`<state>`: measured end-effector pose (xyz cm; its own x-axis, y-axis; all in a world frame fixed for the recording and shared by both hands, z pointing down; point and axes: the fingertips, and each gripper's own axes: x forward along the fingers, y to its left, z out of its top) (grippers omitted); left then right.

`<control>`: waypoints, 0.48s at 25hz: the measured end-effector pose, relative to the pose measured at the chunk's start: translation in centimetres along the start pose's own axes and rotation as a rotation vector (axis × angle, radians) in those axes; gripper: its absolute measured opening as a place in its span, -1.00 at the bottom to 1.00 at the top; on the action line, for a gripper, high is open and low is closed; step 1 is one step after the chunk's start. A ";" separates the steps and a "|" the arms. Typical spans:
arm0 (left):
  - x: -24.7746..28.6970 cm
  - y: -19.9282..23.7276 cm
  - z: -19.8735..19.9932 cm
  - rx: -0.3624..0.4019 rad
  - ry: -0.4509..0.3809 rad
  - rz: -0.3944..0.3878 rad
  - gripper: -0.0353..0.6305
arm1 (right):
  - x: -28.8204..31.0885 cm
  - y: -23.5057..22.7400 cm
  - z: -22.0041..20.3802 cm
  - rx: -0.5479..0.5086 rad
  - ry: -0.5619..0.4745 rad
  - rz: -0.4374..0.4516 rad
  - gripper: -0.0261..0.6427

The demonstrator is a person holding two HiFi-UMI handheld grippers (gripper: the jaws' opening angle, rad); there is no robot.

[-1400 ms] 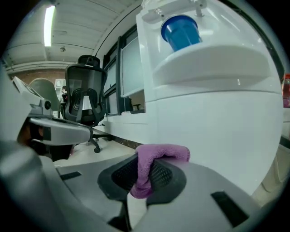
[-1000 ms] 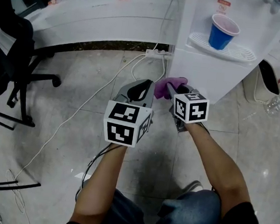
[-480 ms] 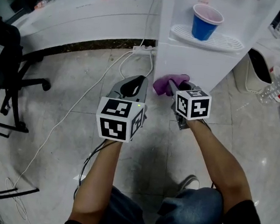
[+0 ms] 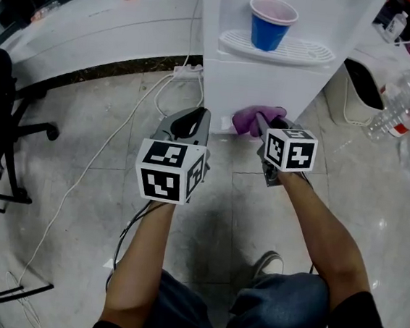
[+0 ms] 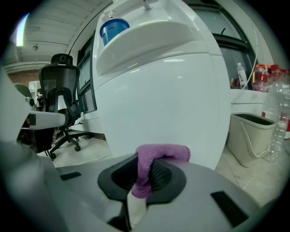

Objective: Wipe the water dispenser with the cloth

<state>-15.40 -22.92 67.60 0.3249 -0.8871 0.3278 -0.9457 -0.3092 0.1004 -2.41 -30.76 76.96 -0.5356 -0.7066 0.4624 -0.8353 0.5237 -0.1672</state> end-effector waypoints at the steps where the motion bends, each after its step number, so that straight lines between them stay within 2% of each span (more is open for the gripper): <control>1: 0.3 -0.3 -0.1 0.002 0.001 -0.004 -0.79 | -0.2 -0.7 -0.1 0.007 -0.001 -0.009 -0.78; 12: 3.3 -3.3 -0.5 0.018 0.018 -0.055 -0.79 | -2.6 -7.8 -0.1 0.068 -0.019 -0.118 -0.78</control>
<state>-11.19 -24.64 68.84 0.3762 -0.8624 0.3388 -0.9258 -0.3640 0.1017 5.46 -32.96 77.13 -0.4347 -0.7706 0.4662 -0.8988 0.4034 -0.1713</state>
